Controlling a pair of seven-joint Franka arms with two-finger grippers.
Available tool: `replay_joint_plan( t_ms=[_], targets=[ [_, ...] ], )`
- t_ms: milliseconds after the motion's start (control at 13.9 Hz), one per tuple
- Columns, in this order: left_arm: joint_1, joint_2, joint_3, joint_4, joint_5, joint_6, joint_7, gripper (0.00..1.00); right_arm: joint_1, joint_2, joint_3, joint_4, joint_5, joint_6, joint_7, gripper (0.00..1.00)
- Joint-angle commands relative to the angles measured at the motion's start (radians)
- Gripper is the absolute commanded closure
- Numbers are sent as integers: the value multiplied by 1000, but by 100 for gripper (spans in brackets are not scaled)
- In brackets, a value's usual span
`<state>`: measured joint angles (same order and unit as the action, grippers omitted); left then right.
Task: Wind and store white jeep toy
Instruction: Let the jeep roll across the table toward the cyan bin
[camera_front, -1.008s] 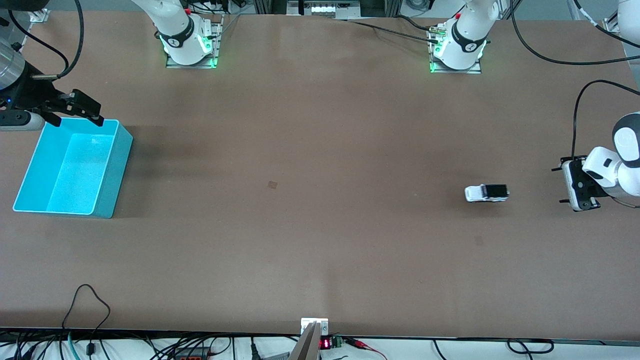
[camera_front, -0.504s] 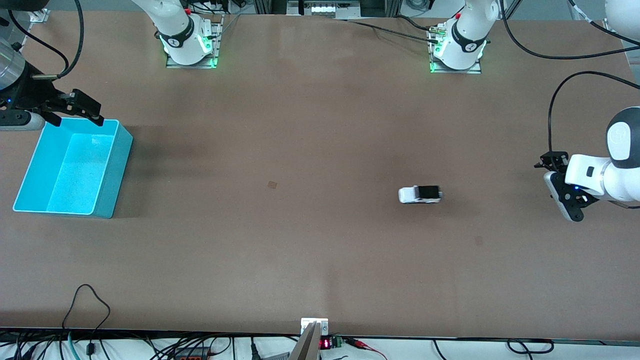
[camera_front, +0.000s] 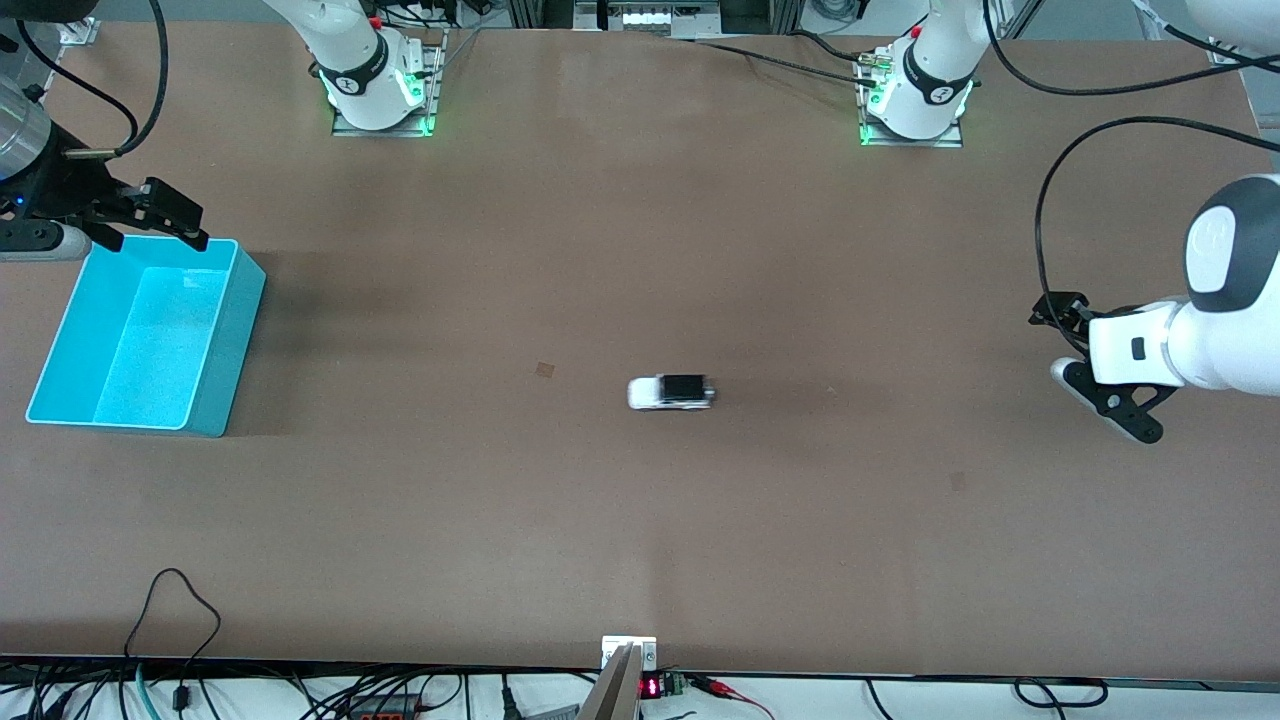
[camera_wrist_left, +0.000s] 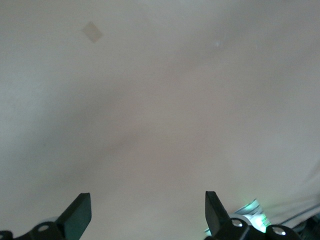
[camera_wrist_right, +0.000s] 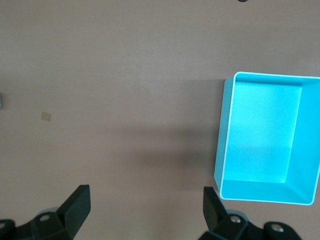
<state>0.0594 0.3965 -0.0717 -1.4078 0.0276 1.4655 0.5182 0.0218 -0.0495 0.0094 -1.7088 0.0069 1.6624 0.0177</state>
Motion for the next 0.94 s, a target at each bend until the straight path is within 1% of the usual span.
replay_joint_plan(
  t_ms=[0, 216, 288, 432, 576, 720, 864],
  targets=[
    [-36, -115, 9, -77, -5, 4, -218, 0, -2, -6, -2, 8, 18, -16, -19, 0],
    [-62, -255, 27, -210, -5, 113, -435, 0, -2, -6, -2, 8, 18, -16, -19, 0],
    [-73, -284, 45, -232, -5, 131, -467, 0, -2, -6, -2, 8, 18, -16, -19, 0],
    [-87, -320, 58, -235, -6, 186, -495, 0, -3, -6, -3, 8, 18, -18, -19, 0],
    [-98, -346, 93, -237, -15, 228, -491, 0, -3, -6, -3, 8, 18, -18, -19, 0],
    [-93, -376, 118, -252, -60, 217, -485, 0, -3, -6, -3, 8, 18, -23, -19, 0],
    [-85, -410, 119, -284, -60, 213, -480, 0, -3, -6, -3, 8, 18, -23, -19, 0]
  ],
)
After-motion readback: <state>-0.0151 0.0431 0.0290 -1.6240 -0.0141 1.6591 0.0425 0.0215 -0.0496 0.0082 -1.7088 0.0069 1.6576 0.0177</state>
